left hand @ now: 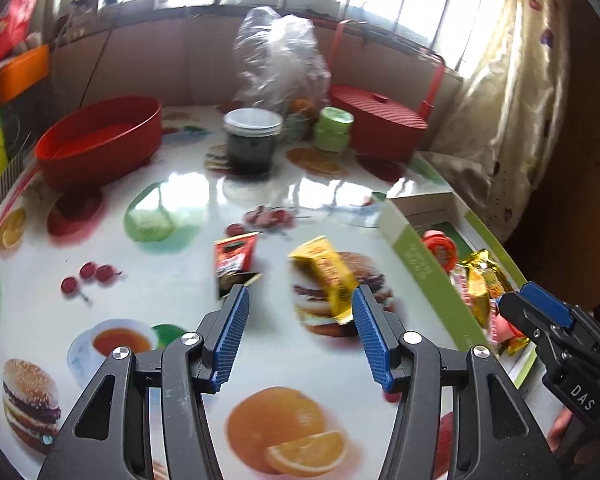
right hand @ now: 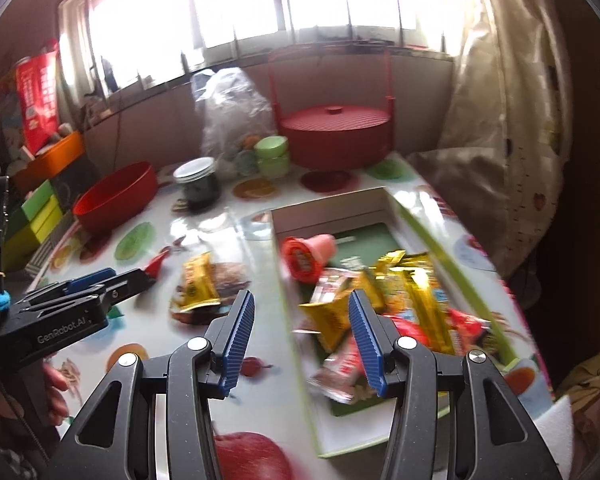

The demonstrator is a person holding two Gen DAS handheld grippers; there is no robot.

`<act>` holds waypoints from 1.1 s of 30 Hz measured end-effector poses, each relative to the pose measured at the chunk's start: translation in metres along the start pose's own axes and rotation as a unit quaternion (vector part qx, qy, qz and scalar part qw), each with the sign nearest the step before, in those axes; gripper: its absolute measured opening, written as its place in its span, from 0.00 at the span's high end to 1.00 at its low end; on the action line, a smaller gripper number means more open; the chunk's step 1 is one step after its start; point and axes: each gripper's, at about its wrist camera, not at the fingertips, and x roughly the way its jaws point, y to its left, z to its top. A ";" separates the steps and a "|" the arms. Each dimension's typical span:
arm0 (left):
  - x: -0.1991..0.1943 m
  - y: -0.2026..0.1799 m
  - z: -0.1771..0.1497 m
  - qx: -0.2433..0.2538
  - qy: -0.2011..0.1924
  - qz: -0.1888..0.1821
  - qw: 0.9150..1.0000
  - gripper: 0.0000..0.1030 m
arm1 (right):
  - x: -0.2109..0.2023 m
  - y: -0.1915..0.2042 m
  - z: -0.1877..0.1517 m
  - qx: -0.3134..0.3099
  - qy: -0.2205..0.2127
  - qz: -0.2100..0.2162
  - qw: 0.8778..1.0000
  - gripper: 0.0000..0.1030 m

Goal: Organize snacks
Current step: 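Withdraw both open tools from the box toward the remaining snacks, then grasp a red snack packet with the left tool while the right tool grasps a yellow peanut bar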

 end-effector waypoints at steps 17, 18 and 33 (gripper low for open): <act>0.021 0.064 0.003 -0.035 0.028 0.016 0.999 0.47 | 0.067 0.063 0.015 -0.056 0.061 0.039 0.996 0.53; 0.023 0.065 0.004 -0.036 0.028 0.016 0.999 0.47 | 0.070 0.066 0.016 -0.060 0.062 0.040 0.995 0.53; 0.054 0.066 0.022 -0.035 0.051 -0.038 0.997 0.47 | 0.118 0.089 0.022 -0.102 0.093 0.043 0.989 0.53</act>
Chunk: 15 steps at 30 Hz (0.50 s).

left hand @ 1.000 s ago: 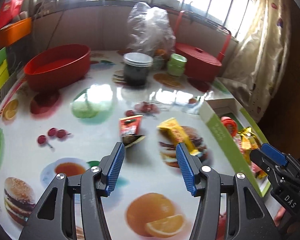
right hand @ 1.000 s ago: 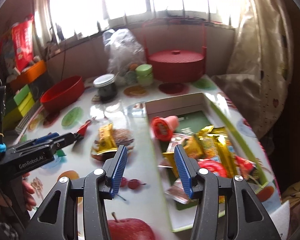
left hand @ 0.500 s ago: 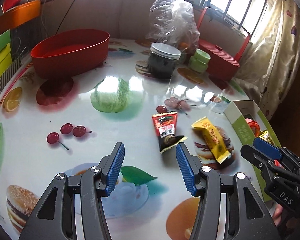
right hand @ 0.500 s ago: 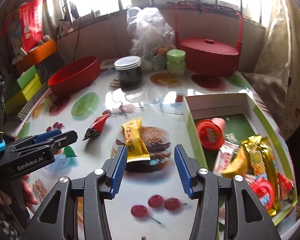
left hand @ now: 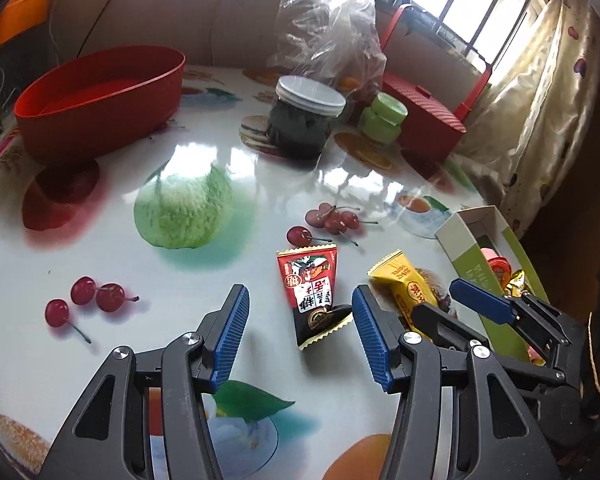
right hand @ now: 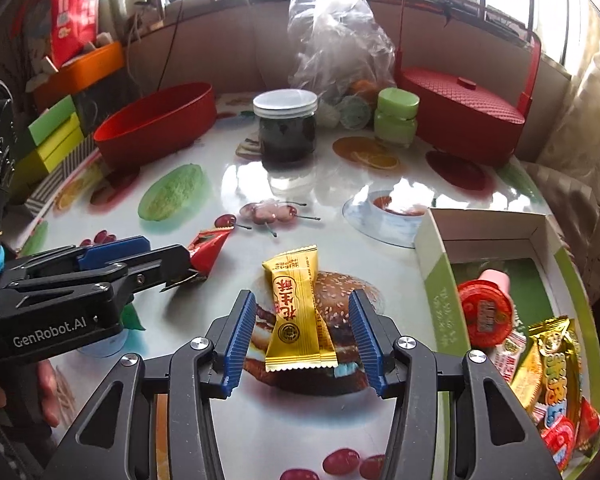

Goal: Organize snacks
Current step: 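Grasp a red snack packet with the left tool while the right tool grasps a yellow peanut bar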

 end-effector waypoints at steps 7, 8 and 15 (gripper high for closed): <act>0.010 -0.003 0.002 0.006 0.011 0.010 1.000 0.47 | 0.011 0.000 0.000 -0.007 0.014 -0.001 1.000 0.58; 0.010 -0.004 0.002 0.008 0.009 0.012 1.000 0.47 | 0.012 0.001 0.000 -0.007 0.015 0.000 1.000 0.60; 0.014 -0.006 0.005 0.014 0.009 0.026 1.000 0.47 | 0.015 0.004 -0.002 -0.013 0.019 -0.001 1.000 0.70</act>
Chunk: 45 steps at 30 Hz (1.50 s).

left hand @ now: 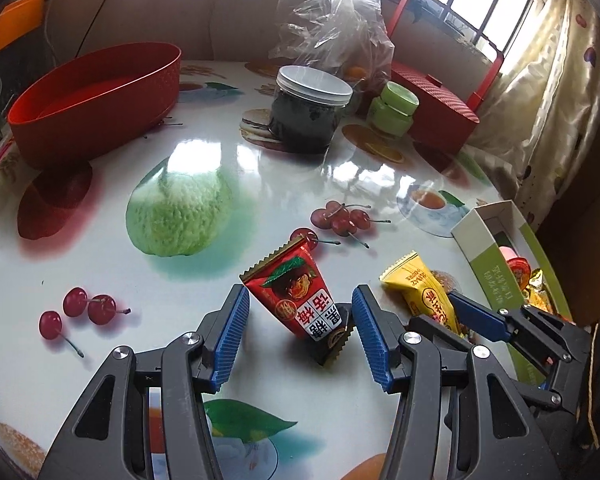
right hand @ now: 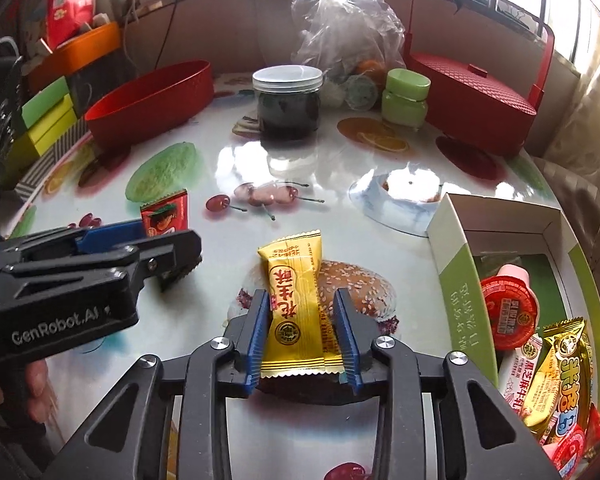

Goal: Organize snacks
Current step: 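Grasp a red snack packet with the left tool while the right tool grasps a yellow peanut bar, then carry the red packet and yellow bar over the green box with both tools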

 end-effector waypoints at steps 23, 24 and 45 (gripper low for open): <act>-0.002 -0.015 -0.004 0.034 -0.006 -0.015 0.999 0.77 | -0.007 -0.004 -0.006 0.016 -0.011 0.011 1.000 0.74; -0.003 -0.014 -0.005 0.034 -0.006 -0.015 0.999 0.77 | -0.007 -0.004 -0.006 0.016 -0.011 0.012 1.000 0.74; -0.024 -0.022 -0.016 0.043 -0.020 -0.019 0.999 0.80 | -0.032 -0.004 -0.016 0.030 -0.034 0.017 0.999 0.74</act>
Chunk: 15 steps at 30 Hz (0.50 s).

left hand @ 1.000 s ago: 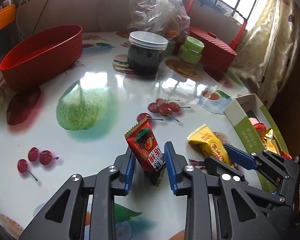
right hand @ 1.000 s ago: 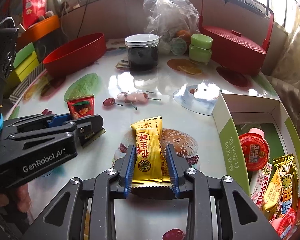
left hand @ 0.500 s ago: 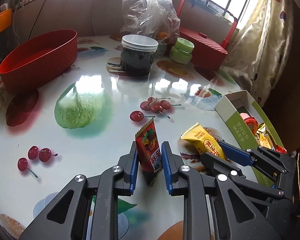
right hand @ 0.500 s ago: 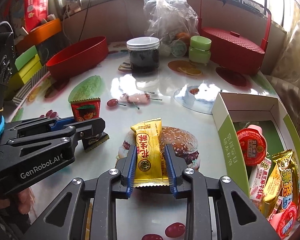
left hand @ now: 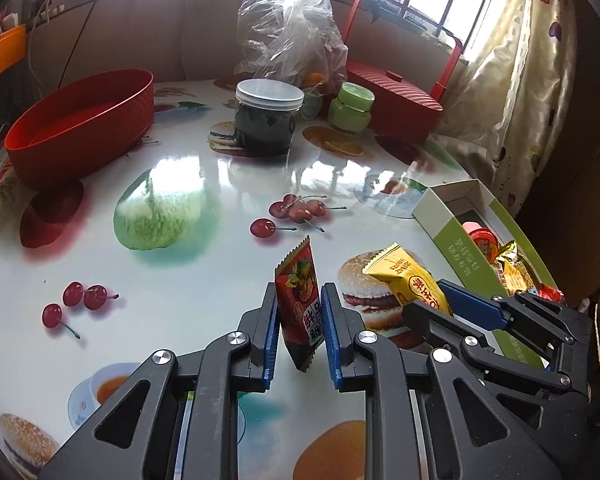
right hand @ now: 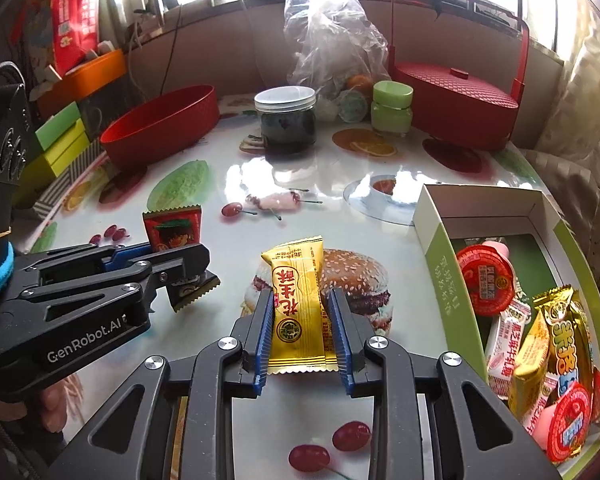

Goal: Organize snacks
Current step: 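Carry the red packet and yellow bar over the green box with both tools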

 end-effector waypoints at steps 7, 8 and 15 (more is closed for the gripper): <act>-0.011 -0.006 -0.003 0.008 -0.010 0.003 1.000 0.80 | -0.011 0.000 -0.003 0.006 -0.009 0.000 1.000 0.74; -0.012 -0.006 -0.003 0.010 -0.011 0.003 1.000 0.80 | -0.013 0.000 -0.004 0.007 -0.011 0.000 1.000 0.74; -0.023 -0.010 -0.006 0.013 -0.018 0.002 1.000 0.80 | -0.029 0.000 -0.006 0.013 -0.023 -0.001 1.000 0.74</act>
